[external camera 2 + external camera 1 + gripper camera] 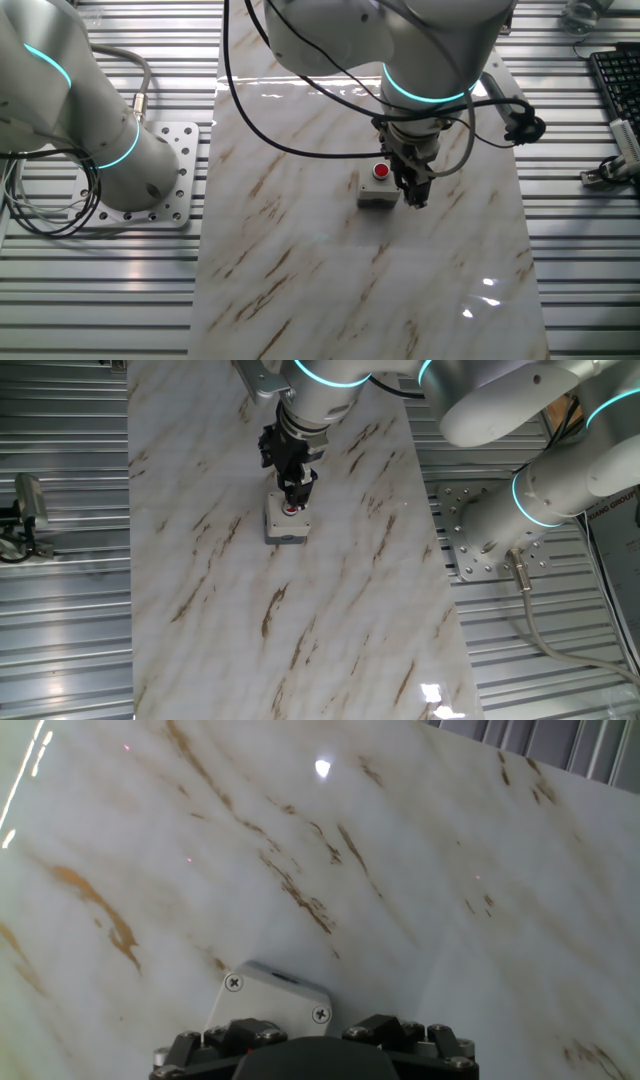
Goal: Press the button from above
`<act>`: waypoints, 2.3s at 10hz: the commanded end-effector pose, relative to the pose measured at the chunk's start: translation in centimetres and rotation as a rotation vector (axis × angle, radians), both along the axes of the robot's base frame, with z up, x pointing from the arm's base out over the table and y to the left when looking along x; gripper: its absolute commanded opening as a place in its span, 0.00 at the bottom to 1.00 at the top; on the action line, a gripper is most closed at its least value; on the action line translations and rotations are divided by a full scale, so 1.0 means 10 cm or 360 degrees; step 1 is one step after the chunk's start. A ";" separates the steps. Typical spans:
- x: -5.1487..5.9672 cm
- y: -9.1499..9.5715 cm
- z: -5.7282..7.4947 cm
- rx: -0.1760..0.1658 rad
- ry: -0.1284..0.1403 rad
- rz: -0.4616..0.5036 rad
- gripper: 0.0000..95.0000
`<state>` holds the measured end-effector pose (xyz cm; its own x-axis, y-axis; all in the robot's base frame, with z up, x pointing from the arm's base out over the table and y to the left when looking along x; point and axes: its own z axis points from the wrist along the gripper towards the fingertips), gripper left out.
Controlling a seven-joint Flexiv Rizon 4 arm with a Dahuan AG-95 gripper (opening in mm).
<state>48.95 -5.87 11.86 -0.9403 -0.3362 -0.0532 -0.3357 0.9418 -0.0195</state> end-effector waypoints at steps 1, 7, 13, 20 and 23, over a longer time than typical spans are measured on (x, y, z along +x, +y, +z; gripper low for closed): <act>0.00 0.00 0.00 0.0000 0.0000 0.0000 0.80; 0.00 -0.01 -0.01 -0.0001 0.0000 0.0009 0.80; 0.01 -0.01 -0.03 -0.0010 -0.0002 0.0033 0.80; 0.02 -0.01 -0.04 -0.0009 -0.0005 0.0036 0.80; 0.02 -0.01 -0.05 -0.0010 -0.0008 0.0047 0.80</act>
<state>49.14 -6.01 11.35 -0.9294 -0.3649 -0.0558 -0.3639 0.9311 -0.0269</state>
